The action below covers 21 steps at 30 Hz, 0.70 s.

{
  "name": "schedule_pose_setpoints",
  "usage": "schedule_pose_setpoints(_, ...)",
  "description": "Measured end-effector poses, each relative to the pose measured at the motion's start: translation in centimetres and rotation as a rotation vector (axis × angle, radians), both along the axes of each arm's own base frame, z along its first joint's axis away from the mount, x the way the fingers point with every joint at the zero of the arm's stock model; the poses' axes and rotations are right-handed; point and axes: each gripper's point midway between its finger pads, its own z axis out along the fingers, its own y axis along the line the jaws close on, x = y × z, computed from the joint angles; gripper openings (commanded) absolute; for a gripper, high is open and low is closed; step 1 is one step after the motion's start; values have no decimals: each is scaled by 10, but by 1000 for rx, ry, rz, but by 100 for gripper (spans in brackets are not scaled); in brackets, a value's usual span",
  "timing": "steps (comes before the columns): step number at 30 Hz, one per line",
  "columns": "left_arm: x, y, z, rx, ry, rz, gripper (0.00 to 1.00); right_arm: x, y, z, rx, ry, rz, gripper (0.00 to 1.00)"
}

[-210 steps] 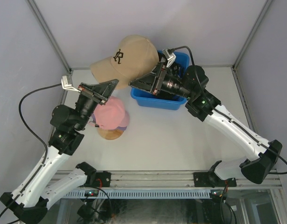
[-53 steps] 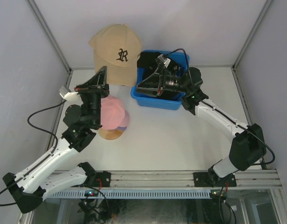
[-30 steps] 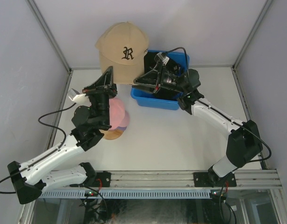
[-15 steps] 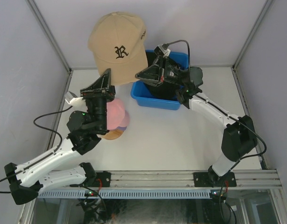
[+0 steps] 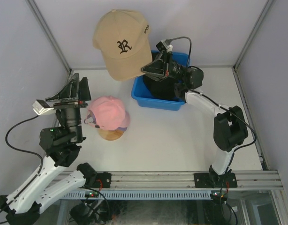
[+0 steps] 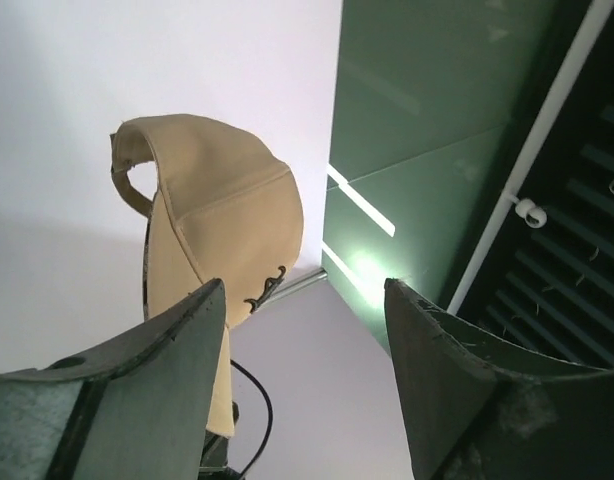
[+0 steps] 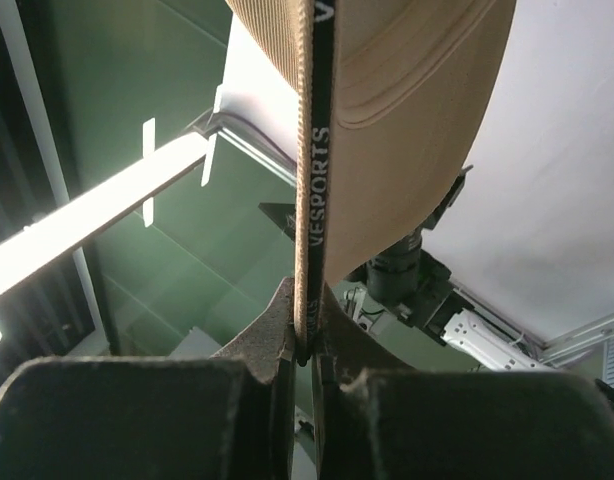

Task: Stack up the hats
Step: Adjust the hat.

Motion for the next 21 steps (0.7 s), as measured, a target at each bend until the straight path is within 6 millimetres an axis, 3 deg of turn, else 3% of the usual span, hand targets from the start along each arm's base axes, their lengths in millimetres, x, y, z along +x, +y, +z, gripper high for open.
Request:
schedule_pose_setpoints(4, 5, -4, 5, 43, -53, -42, 70, -10, 1, 3, 17, -28, 22, 0)
schedule_pose_setpoints(13, 30, -49, -12, 144, -55, -246, 72, -29, 10, 6, 30, -45, 66, 0)
schedule_pose_setpoints(17, 36, -54, -13, 166, -69, -296, 73, -39, 11, 13, 44, -52, 79, 0)
schedule_pose_setpoints(21, 28, -51, -5, 162, -113, -322, 73, -47, 12, 18, 47, -54, 92, 0)
